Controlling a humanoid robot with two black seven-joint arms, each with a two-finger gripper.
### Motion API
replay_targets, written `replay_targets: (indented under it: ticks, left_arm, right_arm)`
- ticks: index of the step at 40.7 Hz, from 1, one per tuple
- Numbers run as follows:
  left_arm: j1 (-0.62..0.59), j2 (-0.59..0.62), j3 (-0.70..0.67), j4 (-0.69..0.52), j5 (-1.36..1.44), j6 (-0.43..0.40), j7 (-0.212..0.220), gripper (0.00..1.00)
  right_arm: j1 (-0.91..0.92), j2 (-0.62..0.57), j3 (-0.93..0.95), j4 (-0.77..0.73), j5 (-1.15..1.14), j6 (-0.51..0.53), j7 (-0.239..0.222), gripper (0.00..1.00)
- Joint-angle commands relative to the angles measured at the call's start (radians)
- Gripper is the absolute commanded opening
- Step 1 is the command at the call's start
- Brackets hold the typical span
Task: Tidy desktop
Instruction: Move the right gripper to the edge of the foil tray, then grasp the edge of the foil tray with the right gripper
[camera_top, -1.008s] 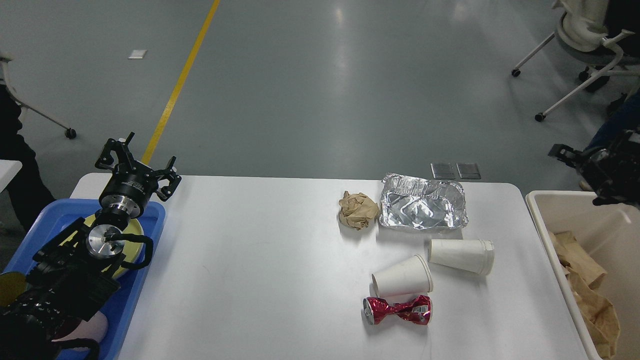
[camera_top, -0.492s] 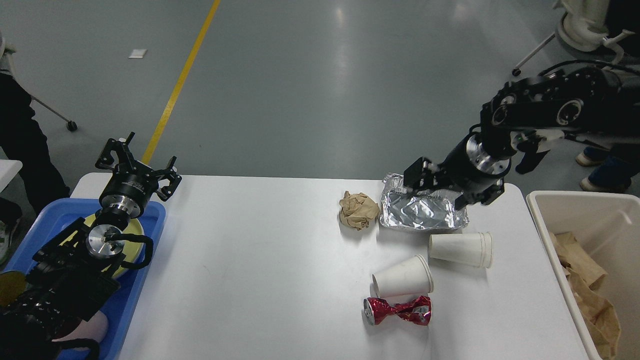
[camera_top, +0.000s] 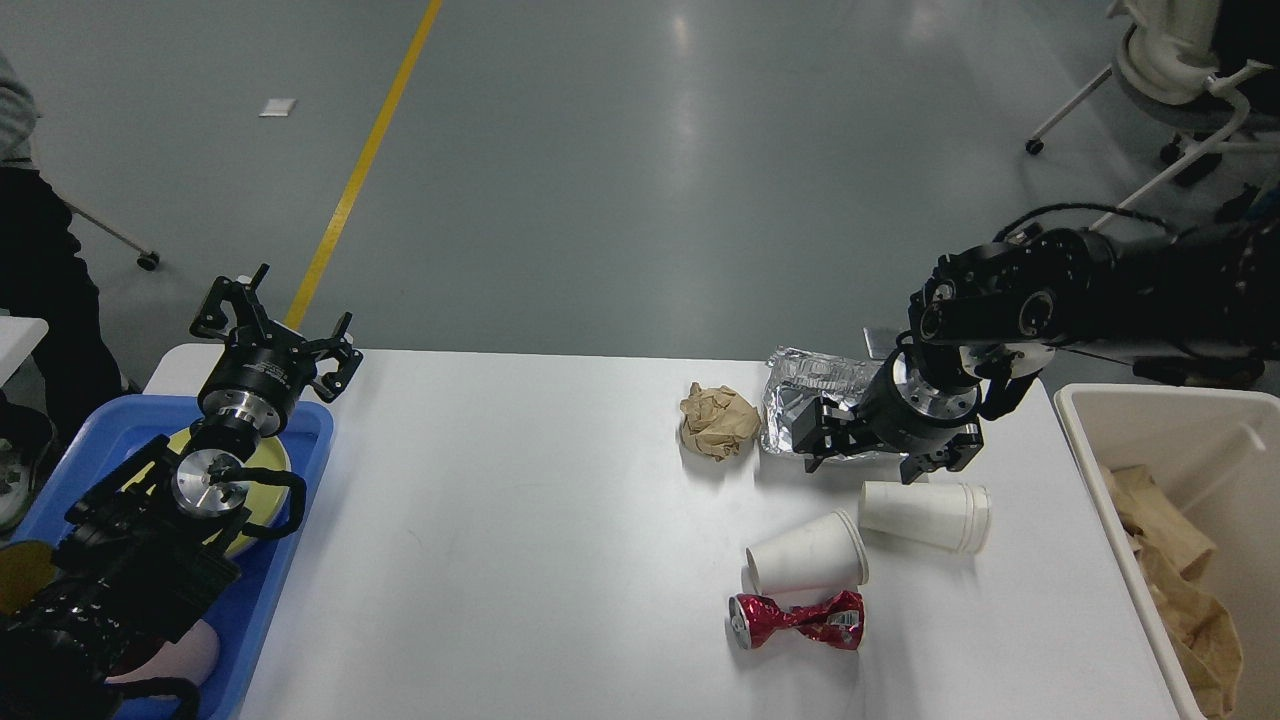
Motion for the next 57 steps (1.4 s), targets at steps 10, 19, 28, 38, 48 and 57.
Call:
replay_targets:
  ticks: [10, 19, 28, 38, 48, 57]
  left_arm:
    - [0.001, 0.0, 0.0, 0.0, 0.0, 0.0, 0.0, 0.98]
    - [0.0, 0.0, 0.0, 0.0, 0.0, 0.0, 0.0, 0.98]
    - [0.0, 0.0, 0.0, 0.0, 0.0, 0.0, 0.0, 0.98]
    - [0.0, 0.0, 0.0, 0.0, 0.0, 0.0, 0.0, 0.98]
    - [0.0, 0.0, 0.0, 0.0, 0.0, 0.0, 0.0, 0.98]
    - [0.0, 0.0, 0.0, 0.0, 0.0, 0.0, 0.0, 0.98]
  right_arm:
    - [-0.304, -0.003, -0.023, -0.436, 0.014, -0.006, 0.001, 1.0]
    - [-0.514, 0.027, -0.046, -0.707, 0.377, -0.132, -0.013, 1.0]
    - [-0.648, 0.04, -0.026, -0.798, 0.385, -0.237, -0.013, 1.0]
    - [-0.674, 0.052, 0.102, -0.804, 0.388, -0.298, -0.011, 1.0]
    - [-0.694, 0.075, 0.179, -0.822, 0.389, -0.331, -0.013, 0.44]
    - [-0.702, 0.073, 0.329, -0.832, 0.402, -0.384, -0.043, 0.0]
